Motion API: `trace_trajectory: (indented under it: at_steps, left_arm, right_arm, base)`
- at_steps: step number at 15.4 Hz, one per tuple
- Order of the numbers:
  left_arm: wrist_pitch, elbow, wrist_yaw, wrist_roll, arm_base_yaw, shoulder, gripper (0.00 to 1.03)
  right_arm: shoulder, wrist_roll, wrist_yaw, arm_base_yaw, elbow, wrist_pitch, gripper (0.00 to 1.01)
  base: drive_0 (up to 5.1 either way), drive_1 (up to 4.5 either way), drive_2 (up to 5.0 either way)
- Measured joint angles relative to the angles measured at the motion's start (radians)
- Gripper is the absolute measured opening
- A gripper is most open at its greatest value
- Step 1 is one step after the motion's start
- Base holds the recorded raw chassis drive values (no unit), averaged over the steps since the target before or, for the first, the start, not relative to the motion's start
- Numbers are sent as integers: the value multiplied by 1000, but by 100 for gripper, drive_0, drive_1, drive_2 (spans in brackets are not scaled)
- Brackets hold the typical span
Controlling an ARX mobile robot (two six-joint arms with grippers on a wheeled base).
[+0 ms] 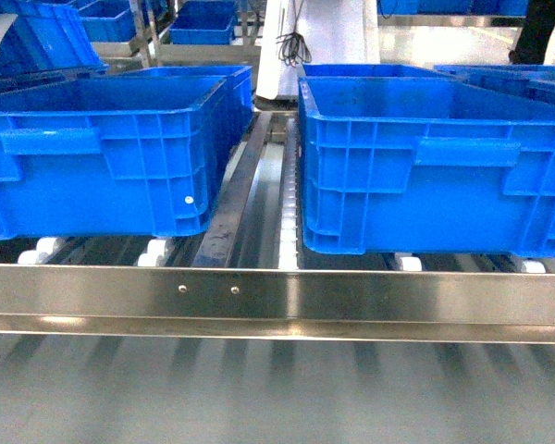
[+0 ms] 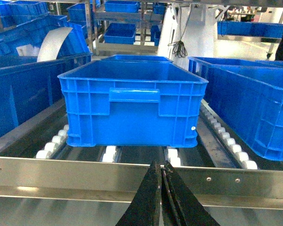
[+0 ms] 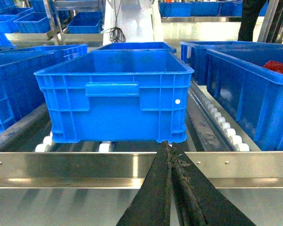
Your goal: Sort blue parts and orange caps into right shelf containers
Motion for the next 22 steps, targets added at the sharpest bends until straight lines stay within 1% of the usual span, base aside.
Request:
trace_trajectory:
  at_steps: [4,5,6,7,8,9,19,21,22]
  left_arm:
    - [-91,0,0,0,0,-91,2]
    - [-105,0,0,0,0,-106,2]
    - [-172,1,-4,0,0,-153,2]
    - [-293,1,-2,-1,0,-259,2]
    - [-272,3,-5,0,-1,-270,2]
    - [-291,0,-3,0,0,-270,2]
    - [-285,0,0,-1,0,-270,2]
    - [-285,0,0,-1,0,-270,26]
    - [-285,0,0,-1,0,-270,39]
  right_arm:
    - [-83,0,0,0,0,-85,2]
    - [-146,1,0,0,0,-188,2]
    - [-234,1,-2,0,0,-268,2]
    - [-251,2,0,0,4,-249,2]
    - [-252,3,-2,0,0,-267,2]
    - [-252,4,-2,0,0,-261,2]
    - [-252,4,-2,0,0,-263,2]
    - [-252,4,-2,0,0,-263,24]
    - [-252,4,-2,0,0,-263,39]
  base:
    - [0,0,0]
    - [0,0,0]
    - [0,0,0]
    - [0,0,0]
    - [0,0,0]
    - [0,0,0]
    - [0,0,0]
    - [0,0,0]
    - [0,0,0]
